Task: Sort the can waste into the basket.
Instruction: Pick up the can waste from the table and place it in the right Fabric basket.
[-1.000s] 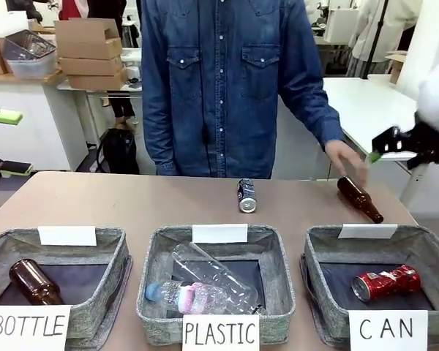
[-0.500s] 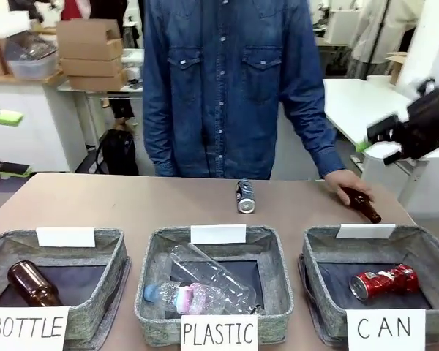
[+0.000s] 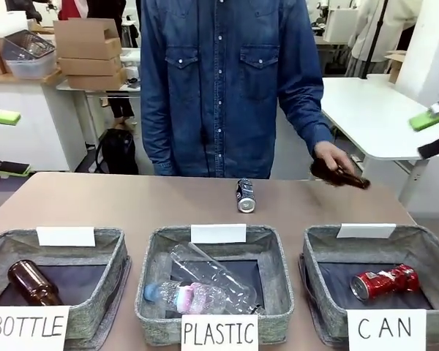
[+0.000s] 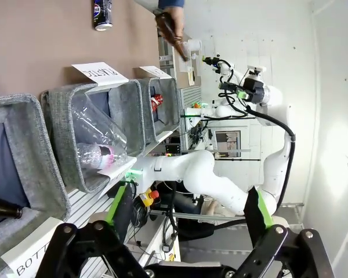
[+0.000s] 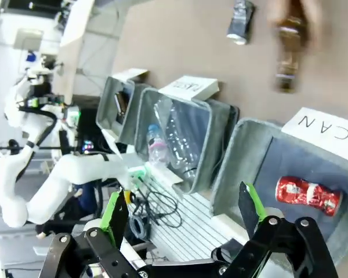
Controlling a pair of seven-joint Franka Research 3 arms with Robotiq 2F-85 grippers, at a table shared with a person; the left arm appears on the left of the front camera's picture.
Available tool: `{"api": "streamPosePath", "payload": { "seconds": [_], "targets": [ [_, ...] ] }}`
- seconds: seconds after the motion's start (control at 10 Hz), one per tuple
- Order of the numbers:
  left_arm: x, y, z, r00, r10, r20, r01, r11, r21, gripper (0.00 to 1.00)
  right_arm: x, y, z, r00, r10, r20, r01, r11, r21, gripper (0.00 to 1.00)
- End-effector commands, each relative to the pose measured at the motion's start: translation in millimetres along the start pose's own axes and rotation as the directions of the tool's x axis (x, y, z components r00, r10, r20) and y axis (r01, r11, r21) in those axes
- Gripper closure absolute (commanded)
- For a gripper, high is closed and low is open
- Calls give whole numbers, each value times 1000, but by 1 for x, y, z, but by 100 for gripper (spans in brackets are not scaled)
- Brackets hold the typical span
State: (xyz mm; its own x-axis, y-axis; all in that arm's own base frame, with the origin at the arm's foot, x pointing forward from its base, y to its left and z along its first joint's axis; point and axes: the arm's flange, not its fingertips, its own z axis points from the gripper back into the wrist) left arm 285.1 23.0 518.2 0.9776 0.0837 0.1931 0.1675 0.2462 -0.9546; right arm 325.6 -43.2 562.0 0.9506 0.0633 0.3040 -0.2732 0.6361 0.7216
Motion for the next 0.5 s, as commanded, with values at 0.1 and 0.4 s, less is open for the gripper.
{"api": "streamPosePath", "payload": {
  "seconds": [0.1,0.4],
  "targets": [
    [-2,0,1,1000,-14,-7,14,1000,-5,0,31,-1,-22,998,48,49,-47,999,-26,0],
    [-2,0,1,1000,-14,-7,14,1000,-5,0,22,-8,-18,995,-6,96,13,997,-70,0]
  ]
}}
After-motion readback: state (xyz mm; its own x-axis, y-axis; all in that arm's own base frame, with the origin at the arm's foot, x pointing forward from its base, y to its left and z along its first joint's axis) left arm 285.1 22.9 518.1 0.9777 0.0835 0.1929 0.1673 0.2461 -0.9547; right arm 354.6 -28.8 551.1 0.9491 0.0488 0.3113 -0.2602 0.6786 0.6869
